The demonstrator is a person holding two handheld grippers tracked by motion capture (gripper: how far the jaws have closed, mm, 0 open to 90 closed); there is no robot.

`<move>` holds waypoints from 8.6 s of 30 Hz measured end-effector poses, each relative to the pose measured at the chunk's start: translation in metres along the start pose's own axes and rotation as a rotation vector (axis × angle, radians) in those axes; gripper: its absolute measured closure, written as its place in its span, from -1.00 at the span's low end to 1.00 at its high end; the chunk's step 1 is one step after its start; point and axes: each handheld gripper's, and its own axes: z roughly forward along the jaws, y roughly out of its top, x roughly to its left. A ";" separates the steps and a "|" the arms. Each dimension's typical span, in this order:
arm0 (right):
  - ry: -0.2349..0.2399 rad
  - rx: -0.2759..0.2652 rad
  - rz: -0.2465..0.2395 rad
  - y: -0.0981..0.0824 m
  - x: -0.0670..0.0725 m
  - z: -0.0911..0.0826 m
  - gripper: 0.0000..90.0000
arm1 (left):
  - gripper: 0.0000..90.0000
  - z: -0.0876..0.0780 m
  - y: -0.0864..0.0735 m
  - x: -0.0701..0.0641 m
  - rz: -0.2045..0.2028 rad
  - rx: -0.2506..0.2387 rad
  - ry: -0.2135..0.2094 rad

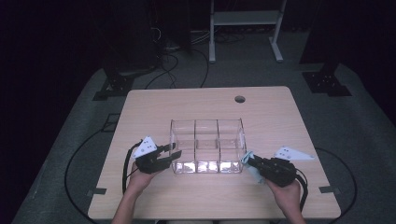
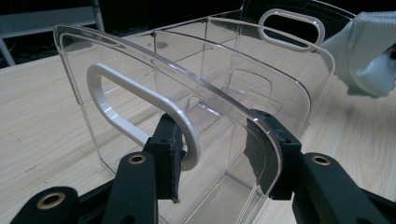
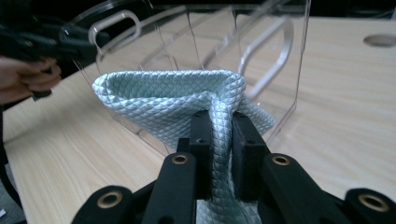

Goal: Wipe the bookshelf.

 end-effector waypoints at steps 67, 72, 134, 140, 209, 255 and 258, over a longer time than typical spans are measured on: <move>-0.109 0.226 0.011 -0.022 -0.025 0.055 0.78 | 0.19 0.004 0.001 -0.017 -0.024 0.003 0.077; -0.112 0.177 0.000 -0.011 -0.022 0.045 0.78 | 0.19 0.006 0.002 -0.018 -0.019 0.005 0.075; -0.118 0.129 0.052 -0.005 -0.046 0.052 0.78 | 0.09 0.004 0.003 -0.036 -0.004 0.025 0.060; -0.122 0.066 0.020 0.011 -0.039 0.040 0.78 | 0.10 0.005 0.003 -0.036 -0.004 0.020 0.062; -0.046 0.058 -0.084 0.017 0.016 0.062 0.78 | 0.10 0.010 0.004 -0.054 0.002 0.025 0.094; -0.065 0.166 -0.039 -0.012 -0.002 0.082 0.77 | 0.09 0.011 0.003 -0.056 0.007 0.025 0.087; -0.068 0.139 -0.044 -0.006 0.001 0.077 0.77 | 0.09 0.011 0.003 -0.056 0.005 0.027 0.085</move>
